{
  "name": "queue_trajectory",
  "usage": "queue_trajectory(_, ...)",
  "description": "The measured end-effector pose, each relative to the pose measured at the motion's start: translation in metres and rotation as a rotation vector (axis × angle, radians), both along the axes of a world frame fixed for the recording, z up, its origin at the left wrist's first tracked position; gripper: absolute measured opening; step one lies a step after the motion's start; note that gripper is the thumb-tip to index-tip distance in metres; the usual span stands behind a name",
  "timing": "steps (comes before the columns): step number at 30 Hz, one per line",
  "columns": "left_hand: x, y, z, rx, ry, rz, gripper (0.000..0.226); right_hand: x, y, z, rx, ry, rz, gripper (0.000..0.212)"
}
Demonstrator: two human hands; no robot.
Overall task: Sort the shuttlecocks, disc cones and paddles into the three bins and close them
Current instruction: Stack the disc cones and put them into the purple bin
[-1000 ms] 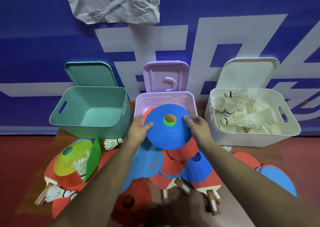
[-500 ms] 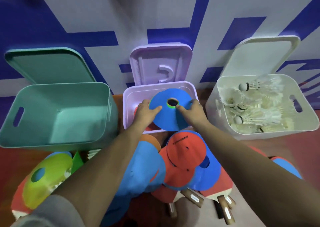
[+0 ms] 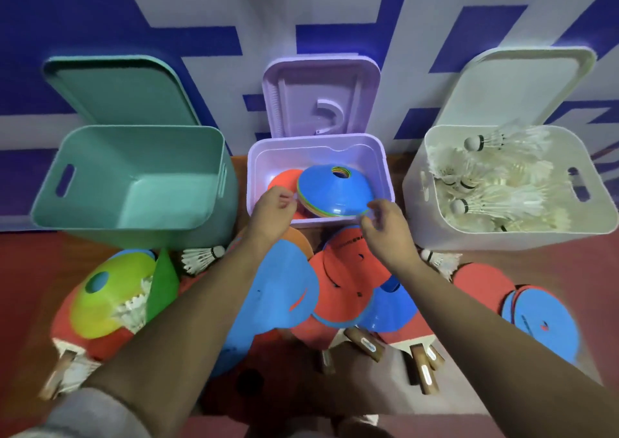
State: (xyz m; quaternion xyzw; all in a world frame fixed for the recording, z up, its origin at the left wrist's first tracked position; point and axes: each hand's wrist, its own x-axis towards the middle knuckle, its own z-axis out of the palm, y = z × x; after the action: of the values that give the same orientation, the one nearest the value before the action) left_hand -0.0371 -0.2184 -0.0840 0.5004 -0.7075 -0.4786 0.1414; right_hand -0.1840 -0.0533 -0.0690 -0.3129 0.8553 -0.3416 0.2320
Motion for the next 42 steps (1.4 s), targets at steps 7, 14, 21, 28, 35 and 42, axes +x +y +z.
queue_trajectory(7, 0.099, 0.06, -0.01, -0.129, -0.036, 0.155, 0.018, 0.059, 0.034, -0.012, 0.041, -0.152, 0.184, 0.014)
queue_trajectory(14, 0.158, 0.089, -0.045, 0.003, -0.669, 0.105, 0.051, 0.099, 0.021, -0.03, 0.27, -0.335, 0.288, 0.041)
queue_trajectory(21, 0.159, 0.08, -0.069, 0.088, -0.519, 0.291, 0.054, 0.099, 0.009, -0.069, 0.189, -0.579, 0.099, 0.036)
queue_trajectory(28, 0.147, 0.082, -0.077, 0.277, -0.317, 0.285, 0.025, 0.111, 0.004, -0.067, 0.18, -0.699, -0.005, 0.022)
queue_trajectory(35, 0.142, 0.082, -0.075, 0.185, -0.221, 0.206, 0.029, 0.112, 0.007, -0.052, 0.012, -0.826, 0.042, 0.027)
queue_trajectory(42, 0.111, 0.085, -0.054, 0.592, 0.367, 0.244, 0.062, 0.065, 0.03, -0.028, -0.142, -0.985, -0.079, 0.012)
